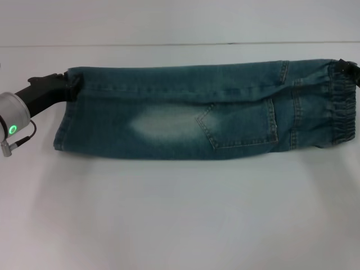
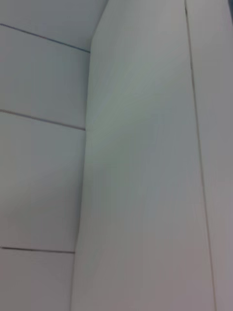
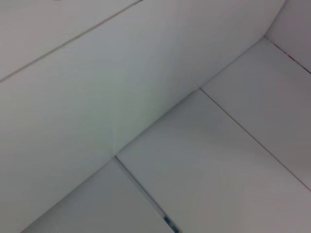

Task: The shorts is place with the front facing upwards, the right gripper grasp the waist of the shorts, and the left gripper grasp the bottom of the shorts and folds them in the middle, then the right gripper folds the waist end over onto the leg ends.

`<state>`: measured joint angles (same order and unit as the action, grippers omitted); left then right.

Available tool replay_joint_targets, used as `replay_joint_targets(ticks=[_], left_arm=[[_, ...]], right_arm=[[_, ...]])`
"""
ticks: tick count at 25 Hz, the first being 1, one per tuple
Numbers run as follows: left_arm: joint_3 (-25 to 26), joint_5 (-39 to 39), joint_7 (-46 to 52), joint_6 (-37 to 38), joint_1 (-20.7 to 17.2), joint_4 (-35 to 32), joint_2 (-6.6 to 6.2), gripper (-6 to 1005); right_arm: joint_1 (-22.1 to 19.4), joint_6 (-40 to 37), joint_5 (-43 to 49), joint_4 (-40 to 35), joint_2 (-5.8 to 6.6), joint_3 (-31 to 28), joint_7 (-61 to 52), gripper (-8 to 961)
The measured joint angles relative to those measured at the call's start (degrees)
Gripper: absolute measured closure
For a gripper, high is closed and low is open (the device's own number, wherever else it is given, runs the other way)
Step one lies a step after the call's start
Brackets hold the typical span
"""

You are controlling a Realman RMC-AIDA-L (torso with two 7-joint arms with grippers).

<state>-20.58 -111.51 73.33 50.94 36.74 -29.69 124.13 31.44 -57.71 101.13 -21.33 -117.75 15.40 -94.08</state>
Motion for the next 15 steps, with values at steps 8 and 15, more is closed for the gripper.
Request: replay_joint_targets(ticks=[8, 15], left_arm=[[-0.07, 0.05, 0.21, 0.07, -0.90, -0.63, -0.34, 731], [-0.16, 0.38, 1.98, 7.80, -3.85, -3.80, -0.02, 505]], right_arm=[[-3.08, -1.45, 0.15, -0.99, 0.93, 0.04, -0.80, 446], [-8.55, -11.13, 0.52, -6.64, 1.05, 0.08, -1.16, 232]])
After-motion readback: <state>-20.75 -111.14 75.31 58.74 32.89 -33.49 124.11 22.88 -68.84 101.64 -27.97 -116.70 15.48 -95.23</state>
